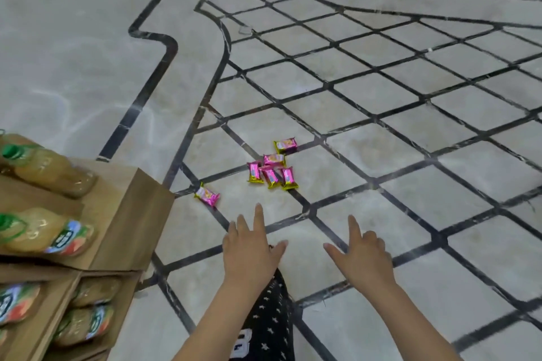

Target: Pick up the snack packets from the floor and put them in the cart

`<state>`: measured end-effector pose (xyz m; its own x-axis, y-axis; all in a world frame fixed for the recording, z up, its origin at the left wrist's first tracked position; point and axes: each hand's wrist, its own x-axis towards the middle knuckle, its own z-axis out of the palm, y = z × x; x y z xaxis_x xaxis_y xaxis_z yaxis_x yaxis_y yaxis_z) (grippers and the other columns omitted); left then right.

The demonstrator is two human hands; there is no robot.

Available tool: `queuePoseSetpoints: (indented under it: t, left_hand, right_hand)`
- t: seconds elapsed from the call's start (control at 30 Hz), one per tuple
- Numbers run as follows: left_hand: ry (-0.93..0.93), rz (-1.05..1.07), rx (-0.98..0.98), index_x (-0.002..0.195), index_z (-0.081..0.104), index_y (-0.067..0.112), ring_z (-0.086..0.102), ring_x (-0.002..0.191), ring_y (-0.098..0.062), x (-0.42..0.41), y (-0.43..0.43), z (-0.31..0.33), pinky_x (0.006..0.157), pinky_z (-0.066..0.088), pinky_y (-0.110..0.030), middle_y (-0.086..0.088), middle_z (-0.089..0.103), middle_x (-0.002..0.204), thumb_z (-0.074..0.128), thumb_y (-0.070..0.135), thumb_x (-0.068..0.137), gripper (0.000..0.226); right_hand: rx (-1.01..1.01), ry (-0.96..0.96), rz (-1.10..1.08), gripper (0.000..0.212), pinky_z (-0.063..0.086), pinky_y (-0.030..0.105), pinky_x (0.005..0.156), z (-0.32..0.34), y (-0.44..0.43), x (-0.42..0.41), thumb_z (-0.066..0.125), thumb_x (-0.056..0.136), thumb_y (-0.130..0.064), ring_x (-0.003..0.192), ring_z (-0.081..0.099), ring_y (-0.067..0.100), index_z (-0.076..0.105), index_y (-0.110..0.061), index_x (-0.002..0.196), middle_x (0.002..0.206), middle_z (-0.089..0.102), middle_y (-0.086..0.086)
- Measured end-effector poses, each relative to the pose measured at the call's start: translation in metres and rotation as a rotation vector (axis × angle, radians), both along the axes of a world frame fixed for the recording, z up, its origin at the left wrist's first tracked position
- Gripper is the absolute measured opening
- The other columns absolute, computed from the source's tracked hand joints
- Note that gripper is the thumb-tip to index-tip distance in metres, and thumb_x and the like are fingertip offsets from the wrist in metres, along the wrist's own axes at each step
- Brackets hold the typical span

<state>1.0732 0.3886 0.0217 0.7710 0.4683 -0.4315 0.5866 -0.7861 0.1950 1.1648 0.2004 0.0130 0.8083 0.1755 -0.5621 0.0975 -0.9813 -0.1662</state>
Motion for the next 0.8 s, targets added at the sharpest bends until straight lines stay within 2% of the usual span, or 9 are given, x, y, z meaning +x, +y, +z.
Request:
queuePoseSetpoints:
  t: [0.13,0.3,0.4,0.57,0.8]
  left_hand:
    - [0.024,0.002,-0.034,0.156,-0.011,0.024,0.022,0.146,-0.035,0.082,0.049,-0.004,0.117,0.028,-0.044,-0.017,0.02,0.16,0.033,0.076,0.09,0.095]
    - [-0.04,0.019,-0.013,0.158,-0.001,0.025,0.03,0.142,-0.035,0.169,0.091,-0.021,0.113,0.03,-0.045,-0.018,0.032,0.154,0.033,0.079,0.085,0.097]
    - [-0.014,0.044,0.014,0.158,-0.001,0.026,0.032,0.14,-0.034,0.215,0.101,-0.051,0.111,0.031,-0.044,-0.015,0.035,0.152,0.033,0.078,0.087,0.094]
    - [0.077,0.097,0.041,0.157,-0.002,0.028,0.037,0.136,-0.034,0.276,0.117,-0.169,0.109,0.033,-0.043,-0.016,0.038,0.15,0.033,0.072,0.092,0.087]
    - [0.196,0.157,0.066,0.156,-0.005,0.033,0.042,0.129,-0.034,0.339,0.133,-0.411,0.1,0.04,-0.043,-0.015,0.042,0.144,0.029,0.075,0.091,0.085]
  right_hand:
    - [-0.015,0.035,-0.012,0.086,0.038,0.043,0.103,-0.015,0.052,0.077,0.037,0.091,-0.068,0.131,0.036,0.034,-0.002,-0.027,0.155,0.144,0.037,0.016]
    - [-0.019,0.014,0.019,0.082,0.04,0.044,0.095,-0.033,0.094,0.17,0.041,0.093,-0.063,0.126,0.04,0.037,0.003,-0.025,0.155,0.14,0.04,0.021]
    - [-0.021,0.02,0.042,0.082,0.039,0.045,0.098,-0.059,0.114,0.22,0.042,0.092,-0.061,0.13,0.037,0.037,0.002,-0.027,0.155,0.142,0.039,0.021]
    - [-0.053,0.144,0.127,0.083,0.038,0.045,0.1,-0.173,0.145,0.291,0.042,0.093,-0.061,0.132,0.035,0.039,-0.001,-0.028,0.155,0.142,0.036,0.021]
    - [-0.092,0.173,0.271,0.086,0.037,0.044,0.099,-0.398,0.18,0.377,0.04,0.092,-0.065,0.13,0.036,0.038,-0.005,-0.028,0.155,0.143,0.035,0.021]
